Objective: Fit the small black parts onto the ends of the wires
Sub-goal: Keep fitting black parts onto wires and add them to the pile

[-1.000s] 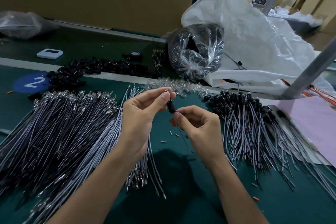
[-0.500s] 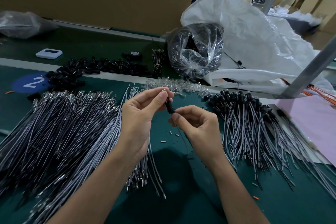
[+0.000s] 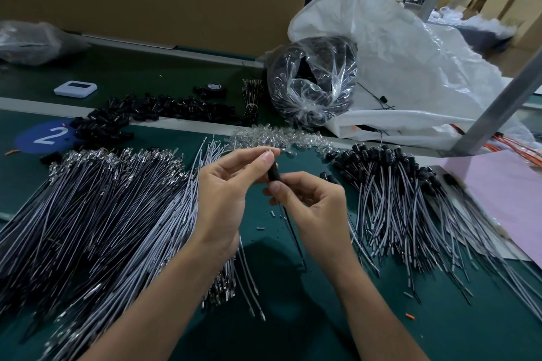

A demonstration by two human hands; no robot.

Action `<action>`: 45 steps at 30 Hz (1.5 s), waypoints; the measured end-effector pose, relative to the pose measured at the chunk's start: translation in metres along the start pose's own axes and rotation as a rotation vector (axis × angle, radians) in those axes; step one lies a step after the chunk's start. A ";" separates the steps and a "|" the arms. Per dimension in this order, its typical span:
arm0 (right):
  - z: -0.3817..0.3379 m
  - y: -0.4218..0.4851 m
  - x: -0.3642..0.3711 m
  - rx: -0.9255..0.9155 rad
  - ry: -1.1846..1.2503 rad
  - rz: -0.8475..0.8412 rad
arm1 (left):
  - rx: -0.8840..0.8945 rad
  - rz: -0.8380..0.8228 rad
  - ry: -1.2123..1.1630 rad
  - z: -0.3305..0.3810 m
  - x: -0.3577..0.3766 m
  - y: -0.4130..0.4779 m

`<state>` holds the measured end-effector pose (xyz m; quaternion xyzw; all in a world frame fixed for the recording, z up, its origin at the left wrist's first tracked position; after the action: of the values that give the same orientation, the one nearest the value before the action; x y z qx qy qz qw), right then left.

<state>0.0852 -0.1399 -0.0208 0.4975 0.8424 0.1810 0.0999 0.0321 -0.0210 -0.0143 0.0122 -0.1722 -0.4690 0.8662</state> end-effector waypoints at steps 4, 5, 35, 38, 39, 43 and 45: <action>0.000 0.000 -0.001 -0.005 0.000 0.020 | 0.020 0.016 0.030 0.000 0.000 0.001; 0.000 0.000 -0.001 -0.014 -0.008 0.030 | 0.025 0.017 0.041 -0.001 0.000 0.000; 0.005 -0.001 -0.001 -0.087 0.216 0.004 | 0.112 -0.169 0.063 -0.003 0.014 -0.006; 0.003 -0.001 0.001 -0.123 0.207 -0.008 | 0.132 -0.162 0.049 -0.003 0.015 -0.008; 0.003 -0.001 0.001 -0.136 0.205 -0.007 | 0.136 -0.162 0.053 -0.002 0.015 -0.008; 0.003 -0.003 0.001 -0.143 0.214 -0.002 | 0.161 -0.179 0.065 -0.001 0.016 -0.009; 0.001 -0.004 0.001 -0.153 0.222 -0.005 | 0.177 -0.206 0.050 0.001 0.016 -0.010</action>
<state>0.0815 -0.1405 -0.0235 0.4632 0.8332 0.2986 0.0440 0.0318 -0.0399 -0.0103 0.1176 -0.1892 -0.5379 0.8130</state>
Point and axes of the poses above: each hand's wrist, its own y-axis towards the middle knuckle, its own x-axis out of the palm, z = x × y, the point moved 4 cm from there along y, towards the middle knuckle, and after that the axes turned 10 degrees about y, right-handed, at the moved point
